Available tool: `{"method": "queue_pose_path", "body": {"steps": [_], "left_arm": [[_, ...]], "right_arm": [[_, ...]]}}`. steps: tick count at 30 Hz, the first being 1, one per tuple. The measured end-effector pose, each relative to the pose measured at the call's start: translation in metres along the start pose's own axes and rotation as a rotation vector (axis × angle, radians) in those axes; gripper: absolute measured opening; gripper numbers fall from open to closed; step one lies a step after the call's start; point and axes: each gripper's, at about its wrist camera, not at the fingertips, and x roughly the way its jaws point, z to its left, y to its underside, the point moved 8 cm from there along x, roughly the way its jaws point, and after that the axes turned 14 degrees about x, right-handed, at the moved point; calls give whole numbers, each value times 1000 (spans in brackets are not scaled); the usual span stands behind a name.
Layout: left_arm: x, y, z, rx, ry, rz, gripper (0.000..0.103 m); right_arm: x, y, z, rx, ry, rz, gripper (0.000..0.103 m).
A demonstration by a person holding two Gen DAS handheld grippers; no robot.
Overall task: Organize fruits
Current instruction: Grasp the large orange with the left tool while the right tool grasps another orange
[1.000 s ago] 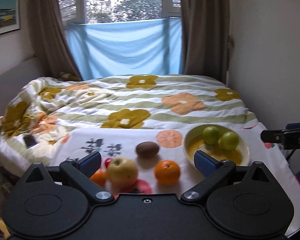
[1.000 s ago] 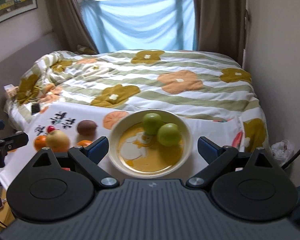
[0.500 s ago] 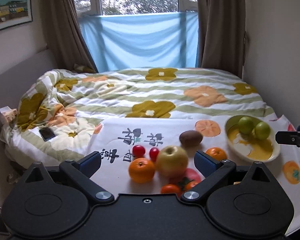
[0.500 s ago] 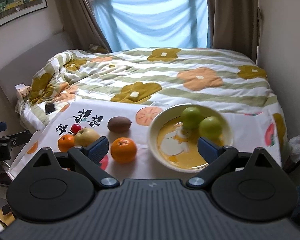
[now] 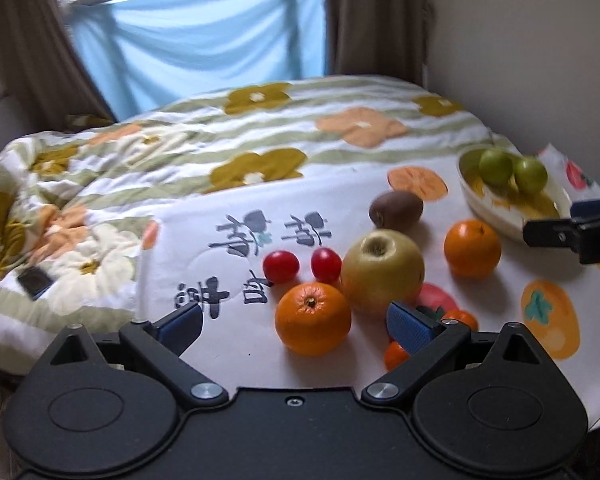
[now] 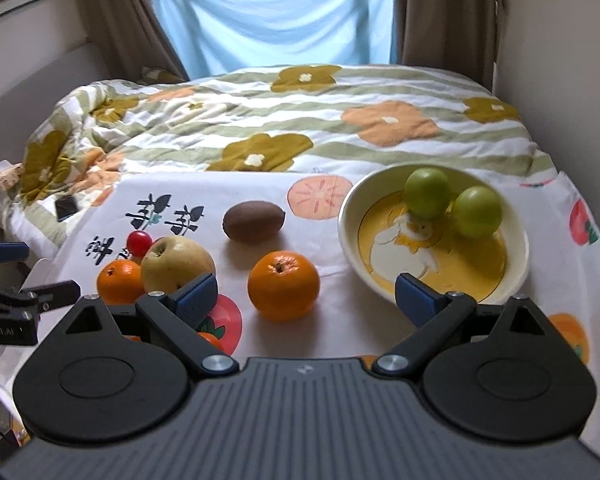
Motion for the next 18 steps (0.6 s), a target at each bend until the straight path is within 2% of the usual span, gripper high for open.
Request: {"method": "queue_pose_path", "body": {"steps": [12, 18], "left_arm": [[57, 8, -2, 83, 136, 52, 85], [72, 9, -3, 61, 197, 73, 69]], "right_arm": [[37, 17, 9, 29, 92, 34, 103], [46, 19, 9, 39, 116, 43, 103]]}}
